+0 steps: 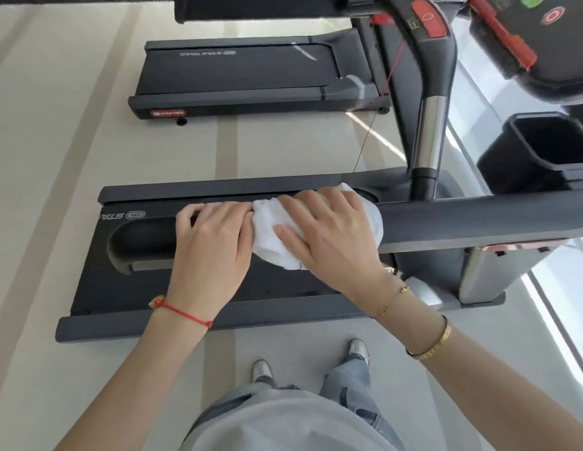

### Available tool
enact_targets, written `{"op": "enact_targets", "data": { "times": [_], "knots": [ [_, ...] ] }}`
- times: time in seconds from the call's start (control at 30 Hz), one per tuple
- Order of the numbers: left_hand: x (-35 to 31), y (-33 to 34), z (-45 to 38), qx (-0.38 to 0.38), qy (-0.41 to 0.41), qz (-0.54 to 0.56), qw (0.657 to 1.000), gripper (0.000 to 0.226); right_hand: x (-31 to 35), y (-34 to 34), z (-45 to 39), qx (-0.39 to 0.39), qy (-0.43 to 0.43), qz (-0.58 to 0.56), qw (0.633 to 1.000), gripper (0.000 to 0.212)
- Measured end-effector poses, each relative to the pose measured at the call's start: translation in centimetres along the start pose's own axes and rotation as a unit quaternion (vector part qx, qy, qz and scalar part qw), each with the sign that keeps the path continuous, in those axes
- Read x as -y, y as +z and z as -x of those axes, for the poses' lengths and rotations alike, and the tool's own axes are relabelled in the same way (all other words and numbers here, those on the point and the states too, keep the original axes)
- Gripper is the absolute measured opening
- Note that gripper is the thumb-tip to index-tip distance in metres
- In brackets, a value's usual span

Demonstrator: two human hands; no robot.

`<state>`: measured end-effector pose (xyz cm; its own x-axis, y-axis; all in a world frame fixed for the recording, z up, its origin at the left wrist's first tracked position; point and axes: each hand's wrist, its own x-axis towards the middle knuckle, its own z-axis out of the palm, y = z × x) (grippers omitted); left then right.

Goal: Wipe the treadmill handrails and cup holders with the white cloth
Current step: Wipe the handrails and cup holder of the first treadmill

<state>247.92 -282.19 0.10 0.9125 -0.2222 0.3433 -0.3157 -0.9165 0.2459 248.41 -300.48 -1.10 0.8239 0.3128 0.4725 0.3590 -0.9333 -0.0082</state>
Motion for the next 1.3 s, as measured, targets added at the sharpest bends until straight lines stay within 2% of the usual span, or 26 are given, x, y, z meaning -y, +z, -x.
{"op": "enact_targets", "data": {
  "times": [0.1, 0.2, 0.4, 0.53, 0.63, 0.77, 0.93, 1.1, 1.2, 1.3],
  "knots": [
    [4.1, -1.5, 0.9, -0.001, -0.019, 0.006, 1.0, 0.032, 3.0, 0.5, -1.2, 0.004, -0.008, 0.007, 1.0, 0.045],
    [7.2, -2.5, 1.6, 0.002, -0.028, 0.024, 0.999, 0.035, 2.5, 0.2, -0.8, -0.014, -0.003, 0.013, 1.0, 0.04],
    [10.7, -3.4, 2.5, -0.003, -0.056, 0.101, 0.993, 0.031, 4.7, -0.1, -2.5, -0.004, 0.122, 0.029, 0.992, 0.039],
    [11.2, -3.2, 2.9, 0.001, -0.071, 0.169, 0.983, 0.031, 9.9, 1.2, -5.5, 0.083, 0.061, 0.009, 0.995, 0.053],
    [11.3, -3.2, 3.0, 0.003, -0.083, 0.212, 0.974, 0.029, 11.0, 1.6, -6.0, 0.094, 0.014, -0.005, 0.995, 0.059],
    [11.5, -3.4, 2.9, 0.014, -0.078, 0.207, 0.975, 0.03, 8.4, 1.0, -4.1, 0.026, -0.011, -0.006, 1.0, 0.045],
    [11.6, -3.5, 2.7, 0.02, -0.068, 0.193, 0.979, 0.03, 6.1, 0.6, -3.3, -0.024, 0.111, 0.04, 0.993, 0.036],
    [10.5, -3.3, 2.3, 0.014, -0.038, 0.164, 0.986, 0.027, 8.8, 1.4, -3.9, 0.013, 0.047, -0.013, 0.999, 0.046],
    [8.9, -3.2, 1.7, 0.008, -0.012, 0.126, 0.992, 0.028, 7.2, 1.0, -3.0, 0.001, 0.023, -0.01, 1.0, 0.044],
    [6.8, -2.9, 1.1, 0.017, -0.002, 0.09, 0.996, 0.03, 5.1, 0.4, -1.6, -0.018, 0.035, -0.016, 0.999, 0.04]
  ]
}}
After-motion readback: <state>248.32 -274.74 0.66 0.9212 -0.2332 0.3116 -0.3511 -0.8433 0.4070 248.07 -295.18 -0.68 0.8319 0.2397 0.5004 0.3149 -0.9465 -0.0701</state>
